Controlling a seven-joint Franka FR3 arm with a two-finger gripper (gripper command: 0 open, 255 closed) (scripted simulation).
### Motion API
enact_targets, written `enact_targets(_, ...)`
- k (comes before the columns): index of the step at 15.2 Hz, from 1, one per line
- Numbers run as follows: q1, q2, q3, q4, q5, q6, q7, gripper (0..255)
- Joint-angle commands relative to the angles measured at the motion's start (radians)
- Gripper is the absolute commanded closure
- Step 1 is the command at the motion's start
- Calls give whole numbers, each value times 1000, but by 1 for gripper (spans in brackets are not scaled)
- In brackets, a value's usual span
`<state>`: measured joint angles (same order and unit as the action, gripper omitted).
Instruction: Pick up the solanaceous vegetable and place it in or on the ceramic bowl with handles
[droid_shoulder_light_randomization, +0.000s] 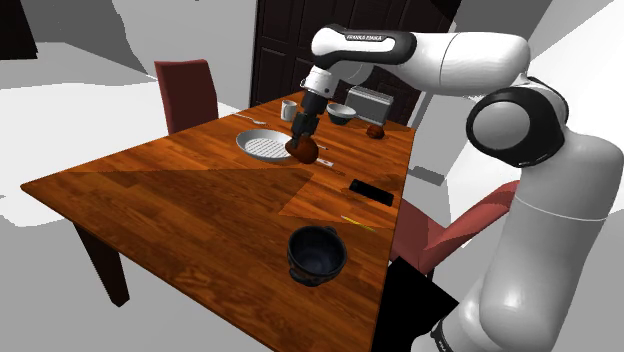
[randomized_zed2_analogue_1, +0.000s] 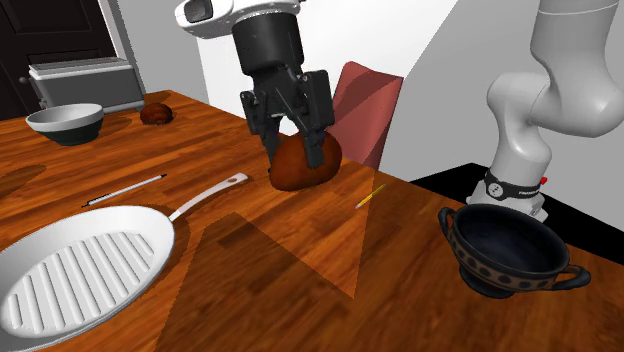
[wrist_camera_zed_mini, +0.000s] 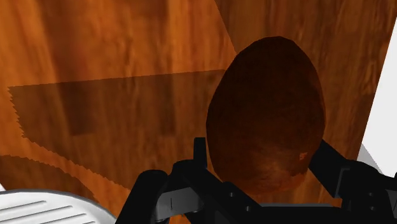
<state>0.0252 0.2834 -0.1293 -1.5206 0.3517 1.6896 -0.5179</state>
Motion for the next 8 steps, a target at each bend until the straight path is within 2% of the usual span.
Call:
enact_targets(1, 22, -75, 7, -103, -7, 36, 17, 255)
enact_targets(8, 79, -332, 47, -429, -21, 134, 89, 255)
